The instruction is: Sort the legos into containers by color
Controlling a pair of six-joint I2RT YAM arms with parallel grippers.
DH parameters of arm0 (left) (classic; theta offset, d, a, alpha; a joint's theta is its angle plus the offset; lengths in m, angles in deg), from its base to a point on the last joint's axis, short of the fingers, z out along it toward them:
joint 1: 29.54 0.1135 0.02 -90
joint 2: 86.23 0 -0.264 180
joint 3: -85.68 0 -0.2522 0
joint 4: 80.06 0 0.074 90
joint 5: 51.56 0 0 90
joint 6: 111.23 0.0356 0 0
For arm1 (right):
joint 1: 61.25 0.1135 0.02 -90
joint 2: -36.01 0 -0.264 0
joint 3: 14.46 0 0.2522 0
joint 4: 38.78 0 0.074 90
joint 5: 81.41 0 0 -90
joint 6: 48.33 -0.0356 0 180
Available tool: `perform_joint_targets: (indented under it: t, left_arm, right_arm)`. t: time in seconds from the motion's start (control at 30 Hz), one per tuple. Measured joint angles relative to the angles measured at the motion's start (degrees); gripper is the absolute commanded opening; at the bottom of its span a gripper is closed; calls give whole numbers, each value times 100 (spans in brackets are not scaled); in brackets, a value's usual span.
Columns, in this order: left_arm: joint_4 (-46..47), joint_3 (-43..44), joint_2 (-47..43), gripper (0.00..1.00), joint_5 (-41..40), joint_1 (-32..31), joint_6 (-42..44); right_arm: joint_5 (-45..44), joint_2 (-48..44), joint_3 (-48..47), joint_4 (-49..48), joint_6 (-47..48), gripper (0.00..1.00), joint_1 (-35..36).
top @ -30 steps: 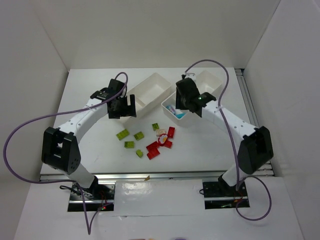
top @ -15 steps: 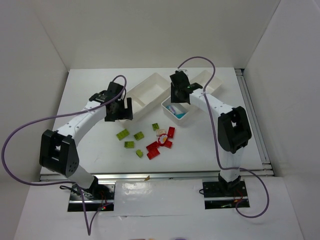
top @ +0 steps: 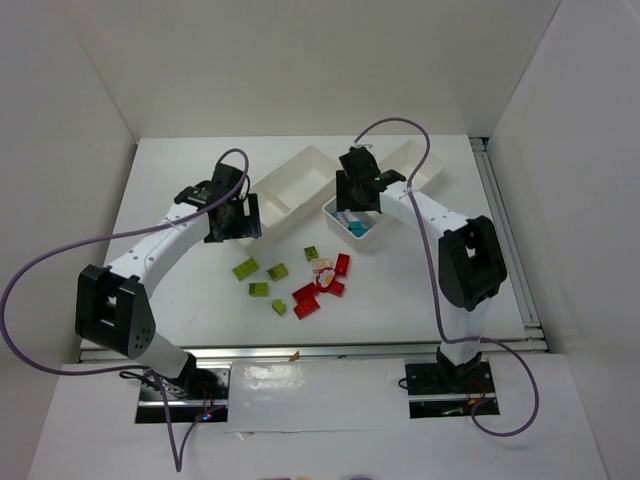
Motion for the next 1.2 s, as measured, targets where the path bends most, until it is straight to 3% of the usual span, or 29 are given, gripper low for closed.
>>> perform_joint_targets:
  t: [0.1,0.2,0.27,0.37,0.5,0.6,0.9,1.2]
  left_arm:
    - [-7,26,0,96,-9,0,0]
    - [2,48,0,96,-11,0,2]
    - [7,52,0,96,-13,0,7]
    - [7,52,0,96,-7,0,9]
    - [7,52,0,96,-4,0,17]
    - [7,63,7,96,9,0,28]
    - [9,105,11,96,76,0,46]
    - [4,109,96,96,151,0,59]
  right_arm:
    - [-120,-225,28,76,9,52,85]
    - [-297,-717,275,94,-37,49,273]
    - [-380,-1204,584,162,-122,55,503]
    - [-382,-1838,1045,284,-299,72,1036]
    - [-188,-2039,1556,382,-540,79,1875]
    - [114,-1727,1757,461,-678,83,2098]
    - [531,-866,1805,490,-870,83,2061]
    - [573,-411,1646,452,-881,73,2068]
